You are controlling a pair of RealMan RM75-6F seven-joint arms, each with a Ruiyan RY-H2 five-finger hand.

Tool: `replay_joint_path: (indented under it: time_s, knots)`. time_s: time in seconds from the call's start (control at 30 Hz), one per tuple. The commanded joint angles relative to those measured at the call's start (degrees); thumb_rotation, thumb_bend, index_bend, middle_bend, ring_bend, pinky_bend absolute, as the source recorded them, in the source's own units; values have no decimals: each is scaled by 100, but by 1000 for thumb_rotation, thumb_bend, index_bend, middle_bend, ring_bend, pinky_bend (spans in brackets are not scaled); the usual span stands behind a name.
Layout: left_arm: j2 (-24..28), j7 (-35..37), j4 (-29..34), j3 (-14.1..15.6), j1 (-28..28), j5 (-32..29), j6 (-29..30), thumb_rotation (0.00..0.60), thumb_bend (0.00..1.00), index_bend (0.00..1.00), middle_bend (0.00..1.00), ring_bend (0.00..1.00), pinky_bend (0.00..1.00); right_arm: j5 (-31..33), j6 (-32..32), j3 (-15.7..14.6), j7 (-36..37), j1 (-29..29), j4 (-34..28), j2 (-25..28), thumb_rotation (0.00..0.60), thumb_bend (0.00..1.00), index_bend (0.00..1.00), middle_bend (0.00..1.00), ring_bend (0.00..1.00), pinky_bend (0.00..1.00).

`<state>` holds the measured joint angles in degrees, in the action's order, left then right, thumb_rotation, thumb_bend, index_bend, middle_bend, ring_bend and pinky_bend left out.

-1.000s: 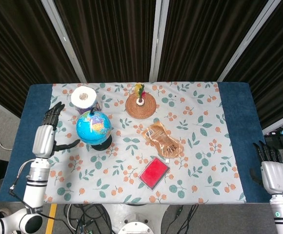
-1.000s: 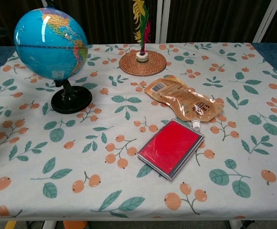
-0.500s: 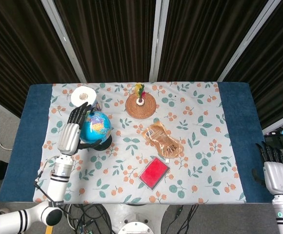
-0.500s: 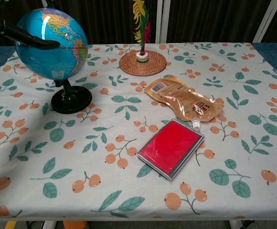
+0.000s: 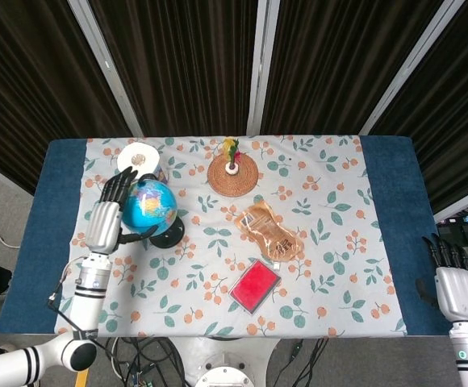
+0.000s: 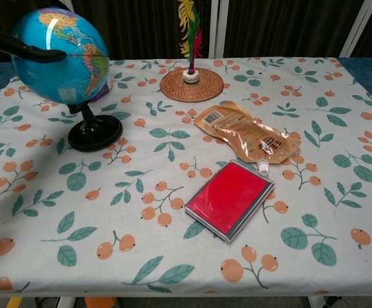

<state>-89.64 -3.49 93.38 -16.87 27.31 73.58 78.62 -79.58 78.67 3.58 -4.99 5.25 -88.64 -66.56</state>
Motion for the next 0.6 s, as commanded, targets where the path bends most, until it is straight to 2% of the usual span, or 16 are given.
replay_joint_path:
  time_s: [0.03,0.23,0.6]
  knots:
    - [147,81,62,37,-114,-30,53,600,0,27,0,0,0,2,-8,0,-16,5,-11,1,600,312,0,0,0,0]
    - [448,359,97,169,-370,-42,112,600,0,27,0,0,0,-4,-28,1,-94,29,-61,-10,600,313,0,0,0,0]
    - [738,690,-81,134,-741,-236,340,600,0,26,0,0,0,4,-20,-1,-165,33,-128,1,600,313,0,0,0,0]
